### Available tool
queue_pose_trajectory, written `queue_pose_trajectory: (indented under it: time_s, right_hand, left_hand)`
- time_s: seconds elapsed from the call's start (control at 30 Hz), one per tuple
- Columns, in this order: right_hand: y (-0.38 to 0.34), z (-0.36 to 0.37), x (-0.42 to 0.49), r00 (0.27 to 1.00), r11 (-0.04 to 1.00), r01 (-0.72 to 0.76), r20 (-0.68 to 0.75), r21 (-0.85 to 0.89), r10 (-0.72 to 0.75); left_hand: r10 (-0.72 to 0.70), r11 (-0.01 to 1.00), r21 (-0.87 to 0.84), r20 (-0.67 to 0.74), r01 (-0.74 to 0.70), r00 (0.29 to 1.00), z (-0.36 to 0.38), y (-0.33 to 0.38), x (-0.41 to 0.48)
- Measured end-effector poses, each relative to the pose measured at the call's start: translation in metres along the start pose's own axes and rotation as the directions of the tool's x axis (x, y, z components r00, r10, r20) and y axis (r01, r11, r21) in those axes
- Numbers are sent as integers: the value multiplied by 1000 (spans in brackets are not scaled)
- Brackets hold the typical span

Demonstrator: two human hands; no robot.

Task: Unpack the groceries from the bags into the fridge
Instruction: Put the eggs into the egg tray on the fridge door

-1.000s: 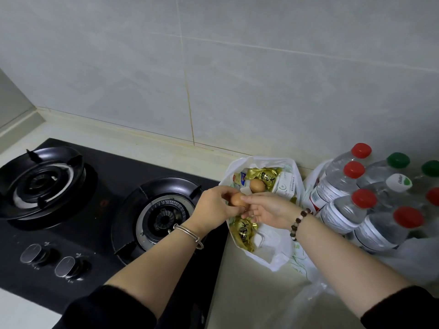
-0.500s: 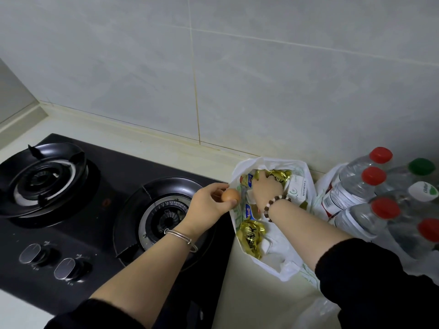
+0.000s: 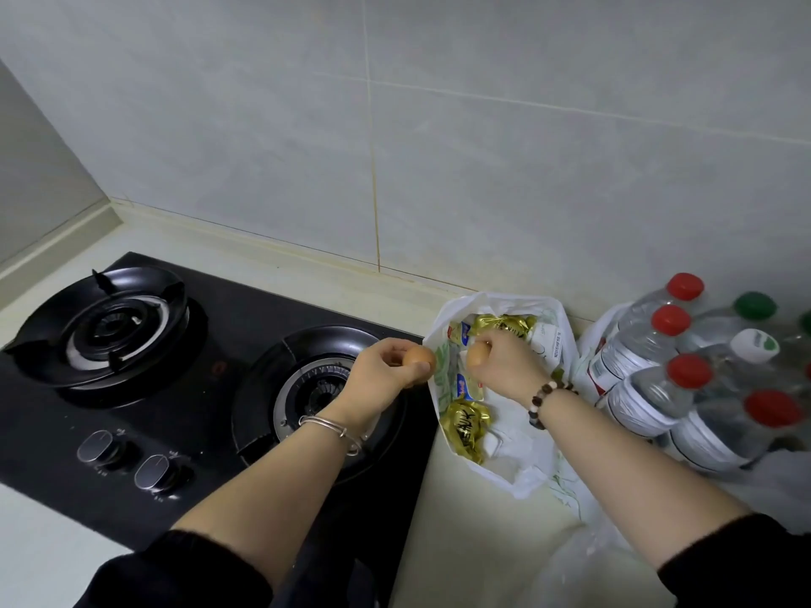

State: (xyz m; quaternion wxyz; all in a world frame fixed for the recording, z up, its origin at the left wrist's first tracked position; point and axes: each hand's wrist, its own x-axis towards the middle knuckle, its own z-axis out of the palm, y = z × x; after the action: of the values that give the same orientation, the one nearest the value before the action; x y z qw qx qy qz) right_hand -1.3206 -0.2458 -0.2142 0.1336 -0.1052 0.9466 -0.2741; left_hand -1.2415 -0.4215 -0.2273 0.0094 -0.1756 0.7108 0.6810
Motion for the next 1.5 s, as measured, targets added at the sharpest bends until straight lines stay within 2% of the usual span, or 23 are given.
queue_pose_trajectory:
  time_s: [0.07,0.13,0.2,0.3,0.4,0.5,0.63,0.8,0.93,1.0,1.07,1.13,1.23,1.37,1.5]
  right_hand:
    - [-7,-6,-10,1000,974,-17,-1,227,18]
    - [-21,-12,-21,1000,927,-5,4,374,4]
    - [-40,-14,-35,996,859,-21,80,512,-24]
    - [-68,-8,-54,960,693,-85,245,716,-135]
    - [-96,3,-71,880,522,-194,383,831,-281]
    - [-132,21,-94,809,509,-221,448,832,-380]
    - [-191,49,-138,703,526,-228,513,819,-493]
    - [-277,85,-218,576,632,-63,545,773,-609]
    - [-349,126,-306,429,623,62,543,780,-722]
    - [-385,148,-359,370,605,64,545,793,-752]
    - [-422,169,-417,314,588,36,549,808,-775]
    - [-457,189,-476,227,566,29,546,824,-806]
    - [-507,208,-561,93,518,97,510,850,-855]
    - [-562,213,-665,-51,394,162,407,905,-912]
    - [-604,216,-744,-108,294,165,314,941,-943]
  left_hand:
    - [-40,992,-120,15,42,999,-5,6,-10]
    - [-59,977,-202,26,63,998,-13,12,-22]
    - [-65,965,-253,18,67,998,-24,15,-37]
    - [-61,954,-294,8,60,998,-46,20,-65]
    - [-27,967,-251,7,28,1000,-74,24,-98]
    - [-25,968,-249,-56,10,998,-110,27,-138]
    - [-38,950,-311,-217,-32,975,-160,31,-210]
    - [-1,948,-293,-396,-125,918,-231,28,-322]
    - [20,947,-260,-541,-190,841,-293,14,-435]
    - [16,942,-257,-608,-216,794,-321,9,-501]
    - [14,944,-234,-678,-234,735,-345,7,-569]
    - [17,952,-191,-745,-238,667,-364,7,-638]
    - [70,965,-90,-819,-248,569,-390,12,-735]
    - [133,969,37,-911,-243,392,-413,24,-839]
    - [164,963,118,-971,-243,176,-424,38,-916]
